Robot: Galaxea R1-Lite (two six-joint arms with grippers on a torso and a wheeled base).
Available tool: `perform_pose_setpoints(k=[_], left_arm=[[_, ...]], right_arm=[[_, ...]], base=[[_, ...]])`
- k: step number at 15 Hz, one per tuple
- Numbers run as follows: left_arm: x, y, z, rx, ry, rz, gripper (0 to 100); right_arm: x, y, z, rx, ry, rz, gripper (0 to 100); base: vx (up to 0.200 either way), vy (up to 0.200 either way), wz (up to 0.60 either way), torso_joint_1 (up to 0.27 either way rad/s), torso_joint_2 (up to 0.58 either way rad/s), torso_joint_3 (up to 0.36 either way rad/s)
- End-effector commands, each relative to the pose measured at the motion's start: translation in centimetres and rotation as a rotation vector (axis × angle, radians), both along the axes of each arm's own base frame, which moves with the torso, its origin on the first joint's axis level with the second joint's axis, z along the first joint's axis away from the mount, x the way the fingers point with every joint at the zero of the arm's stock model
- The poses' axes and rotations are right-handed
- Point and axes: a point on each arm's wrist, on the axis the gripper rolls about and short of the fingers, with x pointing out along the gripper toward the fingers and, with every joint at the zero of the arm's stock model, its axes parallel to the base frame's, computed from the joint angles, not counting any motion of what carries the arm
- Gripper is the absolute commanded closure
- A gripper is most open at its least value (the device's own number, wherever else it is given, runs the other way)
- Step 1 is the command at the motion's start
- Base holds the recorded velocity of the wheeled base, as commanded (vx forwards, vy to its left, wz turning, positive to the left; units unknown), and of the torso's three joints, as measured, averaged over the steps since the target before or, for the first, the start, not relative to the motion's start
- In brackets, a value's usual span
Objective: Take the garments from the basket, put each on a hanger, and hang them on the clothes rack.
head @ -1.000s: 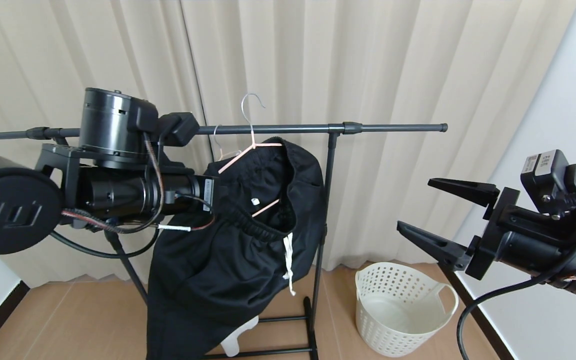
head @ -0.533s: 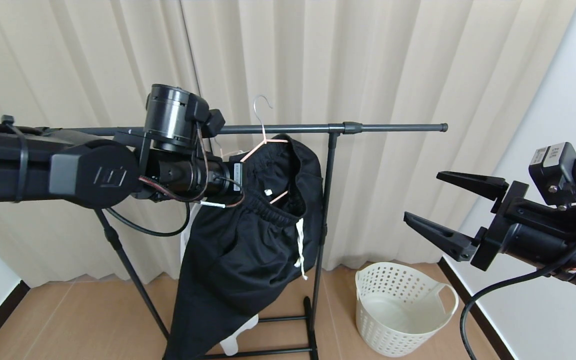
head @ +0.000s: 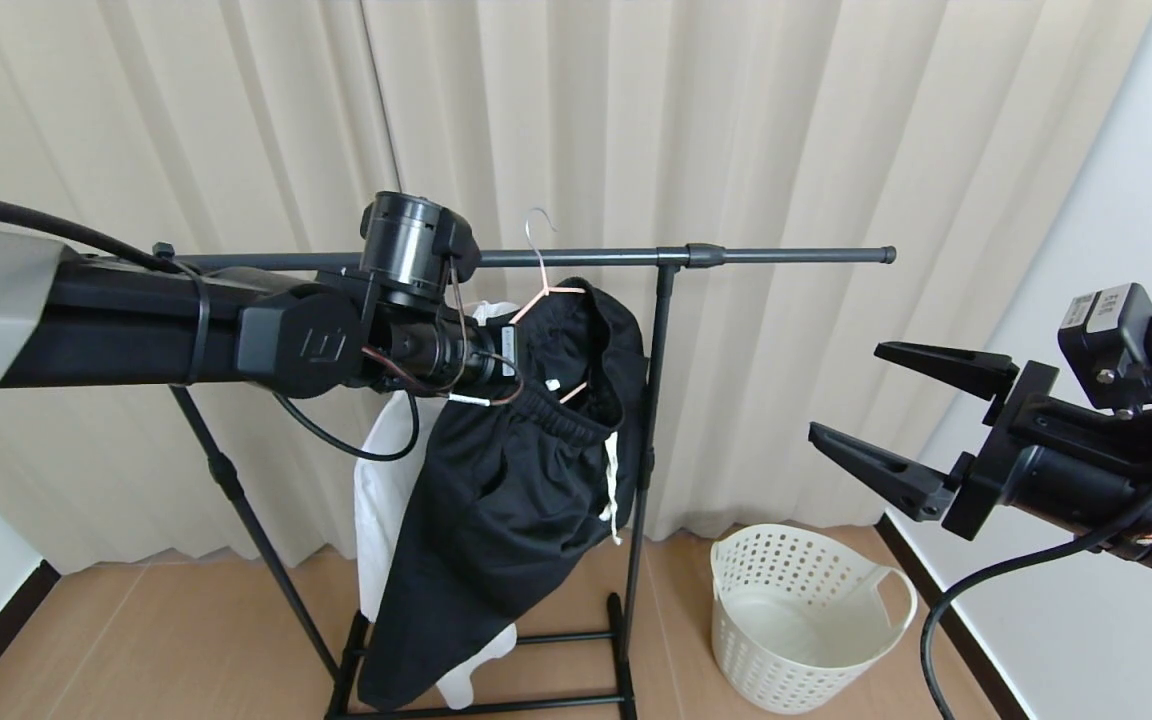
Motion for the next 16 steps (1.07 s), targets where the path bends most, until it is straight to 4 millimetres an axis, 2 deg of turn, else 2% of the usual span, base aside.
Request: perform_pose_setpoints(k=[1,6,9,16], left_arm=[[1.2,-0.4,-0.8,0.006,0.002,0.01,100],[3.7,-1.0,-2.9,0.025,0.017,0.038,100],[4.5,-1.4,-3.5,0.029,0.013,0.046,100],[5.2,-1.2,-3.9,0.019,0.017,0.063,100]], right_arm=[[0.1,0.0,-0.1,-0.002,0.004,0.001,0],[0.1,0.0,-0.1,-0.002,0.004,0.001,0],[0.1,-0.3,0.0,-0.001,0.001,-0.012,0],[0.2,-0.3,0.0,-0.001,0.001,-0.014,0]], base=[[0.0,0.0,0.0,0.0,0.0,0.0],[0.0,0.0,0.0,0.0,0.0,0.0],[0.0,0.0,0.0,0.0,0.0,0.0],[0.0,0.0,0.0,0.0,0.0,0.0]])
